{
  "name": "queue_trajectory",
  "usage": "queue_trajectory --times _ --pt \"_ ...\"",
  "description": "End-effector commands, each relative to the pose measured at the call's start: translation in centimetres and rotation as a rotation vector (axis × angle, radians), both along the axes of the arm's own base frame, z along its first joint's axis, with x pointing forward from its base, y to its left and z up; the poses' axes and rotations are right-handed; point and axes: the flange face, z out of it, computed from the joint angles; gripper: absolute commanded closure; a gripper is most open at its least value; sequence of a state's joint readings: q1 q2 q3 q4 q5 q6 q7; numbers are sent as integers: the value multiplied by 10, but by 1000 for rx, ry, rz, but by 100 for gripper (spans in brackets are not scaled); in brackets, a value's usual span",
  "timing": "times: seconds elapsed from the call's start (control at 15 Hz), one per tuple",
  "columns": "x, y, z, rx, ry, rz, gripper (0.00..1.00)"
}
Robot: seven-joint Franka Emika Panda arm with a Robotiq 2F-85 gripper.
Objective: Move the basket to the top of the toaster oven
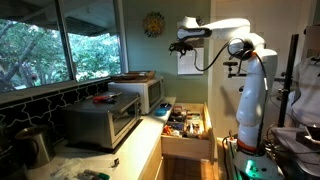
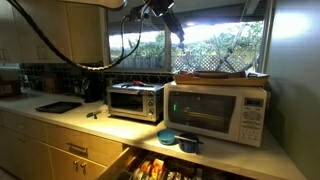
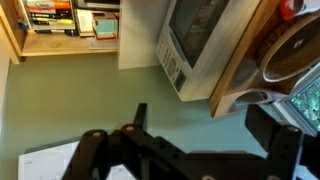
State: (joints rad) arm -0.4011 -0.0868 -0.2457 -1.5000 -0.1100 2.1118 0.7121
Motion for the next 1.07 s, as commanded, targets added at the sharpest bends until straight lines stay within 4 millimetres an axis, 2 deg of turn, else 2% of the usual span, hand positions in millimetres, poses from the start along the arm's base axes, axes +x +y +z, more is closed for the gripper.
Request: queue_trajectory --times 0.0,0.07,0.27,0.47,0.53,0.67,0.73,0.87,1.0 --pt "44 -28 2 71 -49 -111 0" --pt "24 -15 -2 22 -29 -58 0" --pt "46 -28 -5 41 -44 -94 0" --pt "46 -29 -1 41 -49 -97 0" --pt "51 -28 -5 66 -26 -133 0" --pt "91 -42 -28 178 -88 -127 0" --pt "105 -51 -38 226 -136 -114 0" --pt "118 -73 -55 292 -172 -76 0" --pt "132 -87 -76 345 -166 -32 0"
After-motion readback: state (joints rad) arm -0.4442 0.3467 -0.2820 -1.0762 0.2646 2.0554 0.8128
